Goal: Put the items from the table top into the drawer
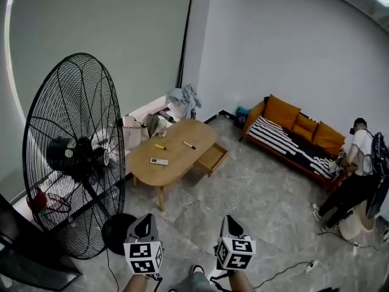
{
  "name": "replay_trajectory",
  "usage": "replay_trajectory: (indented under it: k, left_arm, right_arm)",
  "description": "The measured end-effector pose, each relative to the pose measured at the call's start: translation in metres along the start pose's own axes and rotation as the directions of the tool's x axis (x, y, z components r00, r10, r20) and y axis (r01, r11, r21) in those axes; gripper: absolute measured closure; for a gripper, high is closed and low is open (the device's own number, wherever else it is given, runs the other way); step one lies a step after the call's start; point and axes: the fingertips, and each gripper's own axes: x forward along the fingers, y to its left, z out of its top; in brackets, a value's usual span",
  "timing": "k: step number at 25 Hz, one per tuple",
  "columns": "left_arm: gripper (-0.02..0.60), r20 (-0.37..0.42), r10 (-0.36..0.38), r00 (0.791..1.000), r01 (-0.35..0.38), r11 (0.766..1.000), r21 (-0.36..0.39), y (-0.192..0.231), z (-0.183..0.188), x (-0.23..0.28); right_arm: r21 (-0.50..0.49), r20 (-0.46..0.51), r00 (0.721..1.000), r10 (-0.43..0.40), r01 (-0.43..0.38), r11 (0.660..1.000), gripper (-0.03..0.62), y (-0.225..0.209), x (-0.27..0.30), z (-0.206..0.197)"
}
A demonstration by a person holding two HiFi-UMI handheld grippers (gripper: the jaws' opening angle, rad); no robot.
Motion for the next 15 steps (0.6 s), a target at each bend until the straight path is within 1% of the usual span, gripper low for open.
replay_trajectory:
  k: [5,9,15]
  left_arm:
    - [0.589,-0.012,0.004,1.0,-0.004,1.0,0.004,-0.001,0.004,0.033]
    - [0.589,-0.014,0.018,1.0,-0.018,1.0,0.009,-0.003,0.011,0.072]
    - [0.589,-0.005,0.05,0.999,-0.05,0.999,0.014,-0.015,0.034,0.14]
  right_arm:
    - [0.007,-0.016,1.0,0.003,-0.003,1.0,0.589,-0.013,0.03,0.003]
    - [0.01,-0.017,1.0,0.017,-0.016,1.0,0.589,-0.029,0.071,0.014]
    - [-0.002,-0.011,0.998,0.058,-0.058,0.998,0.589,-0.06,0.138,0.046]
